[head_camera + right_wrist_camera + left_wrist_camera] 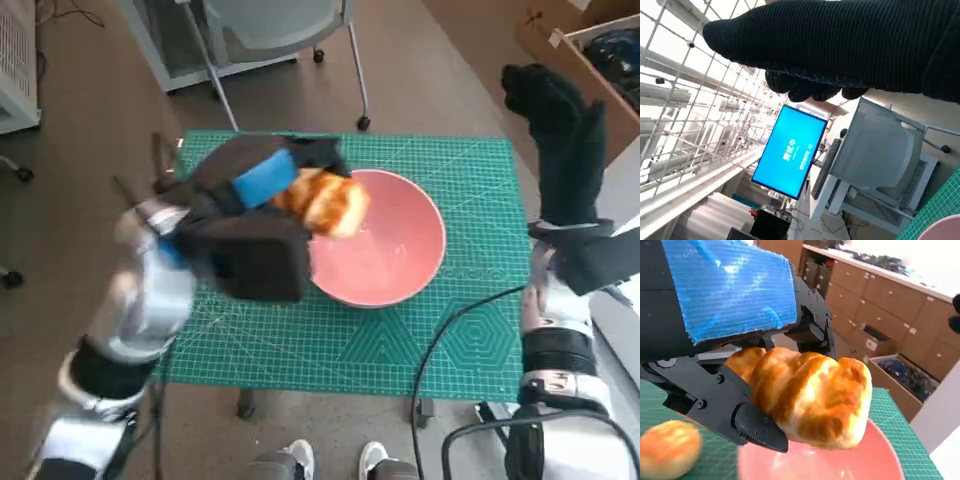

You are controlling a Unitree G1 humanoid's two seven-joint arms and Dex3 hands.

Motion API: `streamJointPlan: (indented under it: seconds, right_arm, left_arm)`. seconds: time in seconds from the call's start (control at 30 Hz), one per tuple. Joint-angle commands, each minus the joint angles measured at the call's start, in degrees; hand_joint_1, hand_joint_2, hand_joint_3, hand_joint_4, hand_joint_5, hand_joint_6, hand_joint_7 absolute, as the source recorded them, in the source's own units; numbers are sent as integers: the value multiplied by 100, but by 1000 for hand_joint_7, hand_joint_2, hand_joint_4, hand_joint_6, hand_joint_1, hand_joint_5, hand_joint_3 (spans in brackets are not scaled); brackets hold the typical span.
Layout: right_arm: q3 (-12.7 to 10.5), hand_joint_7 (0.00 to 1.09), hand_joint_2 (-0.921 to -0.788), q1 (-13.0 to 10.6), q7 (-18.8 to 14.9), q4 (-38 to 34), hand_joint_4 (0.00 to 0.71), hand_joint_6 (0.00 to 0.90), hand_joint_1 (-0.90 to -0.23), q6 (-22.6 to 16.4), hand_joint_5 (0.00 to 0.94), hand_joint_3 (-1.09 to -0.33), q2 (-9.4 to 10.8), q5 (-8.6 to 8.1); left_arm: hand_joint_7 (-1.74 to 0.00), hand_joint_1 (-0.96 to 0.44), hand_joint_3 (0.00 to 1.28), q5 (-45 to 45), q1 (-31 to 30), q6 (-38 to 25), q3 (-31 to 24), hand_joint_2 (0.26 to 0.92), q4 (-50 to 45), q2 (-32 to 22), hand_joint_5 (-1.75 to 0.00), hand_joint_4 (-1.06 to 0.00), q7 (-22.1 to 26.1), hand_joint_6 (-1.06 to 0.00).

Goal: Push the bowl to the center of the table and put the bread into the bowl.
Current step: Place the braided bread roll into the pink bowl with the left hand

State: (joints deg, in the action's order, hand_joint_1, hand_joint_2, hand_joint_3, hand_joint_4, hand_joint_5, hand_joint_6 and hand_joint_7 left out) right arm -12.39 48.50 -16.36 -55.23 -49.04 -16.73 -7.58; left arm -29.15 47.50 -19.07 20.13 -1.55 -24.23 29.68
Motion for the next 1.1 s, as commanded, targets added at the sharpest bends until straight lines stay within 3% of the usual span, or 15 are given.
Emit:
streamJointPlan:
  seconds: [0.03, 0.37, 0.5, 0.53, 0.57, 0.67, 0.8, 1.1]
  right_arm:
    - [26, 42, -921, -208, 42, 17, 162, 260, -688, 35, 3, -869, 13, 48]
    - [18, 47, -921, -318, 137, 150, 158, 258, -694, 77, 1, -886, -51, 69]
    - [4, 50, -921, -367, 173, 215, 156, 257, -695, 99, 1, -888, -61, 58]
    - [2, 52, -921, -380, 179, 231, 158, 259, -695, 107, 2, -888, -61, 53]
    - [1, 53, -921, -391, 194, 249, 159, 260, -695, 115, 3, -888, -60, 53]
    - [2, 56, -921, -417, 229, 290, 162, 262, -694, 136, 4, -888, -59, 60]
    - [3, 59, -921, -439, 280, 320, 164, 263, -688, 157, 5, -888, -50, 61]
    - [-2, 65, -921, -402, 294, 250, 166, 261, -675, 191, 4, -890, -29, 34]
  left_arm:
    - [-1060, -5, 23, -77, 268, 468, 242, 902, 750, 340, -1075, -780, -298, -716]
    - [-1132, 1, 34, -214, 511, 1139, 536, 918, 2123, 744, -1123, -725, -666, -670]
    - [-1231, 1, 122, -176, 497, 1194, 512, 920, 2405, 832, -1238, -613, -629, -573]
    - [-1025, 8, 133, -179, 478, 1156, 509, 874, 2421, 842, -971, -446, -592, -401]
    - [-846, 12, 154, -186, 456, 1092, 511, 837, 2431, 845, -711, -384, -538, -314]
    - [-552, -29, 179, -190, 430, 955, 514, 749, 2452, 841, -250, -198, -397, -162]
    - [-389, -132, 161, -270, 443, 818, 599, 697, 2398, 787, -66, -81, -148, -99]
    - [-237, -383, 71, -201, 358, 1063, 553, 719, 2267, 608, -1, -2, 110, -28]
